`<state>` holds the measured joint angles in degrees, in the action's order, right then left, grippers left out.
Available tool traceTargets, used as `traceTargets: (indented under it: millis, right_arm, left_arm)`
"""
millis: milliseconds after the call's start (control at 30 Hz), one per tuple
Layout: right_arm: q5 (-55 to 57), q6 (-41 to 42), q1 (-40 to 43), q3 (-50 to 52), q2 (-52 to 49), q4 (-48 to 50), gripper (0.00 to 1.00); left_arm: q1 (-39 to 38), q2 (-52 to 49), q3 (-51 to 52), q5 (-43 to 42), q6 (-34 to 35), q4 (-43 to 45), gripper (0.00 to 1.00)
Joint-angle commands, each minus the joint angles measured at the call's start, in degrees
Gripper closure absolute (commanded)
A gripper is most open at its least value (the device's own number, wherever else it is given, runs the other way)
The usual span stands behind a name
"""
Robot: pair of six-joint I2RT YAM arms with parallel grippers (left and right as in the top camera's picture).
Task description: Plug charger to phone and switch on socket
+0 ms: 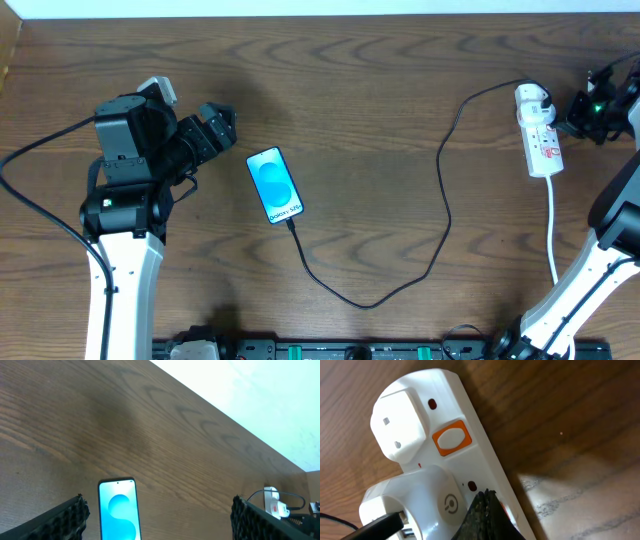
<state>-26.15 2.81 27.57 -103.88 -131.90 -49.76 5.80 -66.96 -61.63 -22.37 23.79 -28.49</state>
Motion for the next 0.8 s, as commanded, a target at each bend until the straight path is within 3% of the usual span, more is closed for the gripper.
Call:
traceTargets:
  millis: [0, 767]
  right_arm:
    - [-4.2, 3.7, -2.0, 0.3, -2.1, -1.7, 0.99]
    - [-1.2, 9.4, -7.8, 0.6, -2.2, -4.3, 0.99]
  left_arm:
    - [0.2, -0.2, -0.2, -0.3, 0.1, 0.0, 0.08]
    - [0.2, -0.2, -0.2, -0.3, 0.0, 0.0, 0.08]
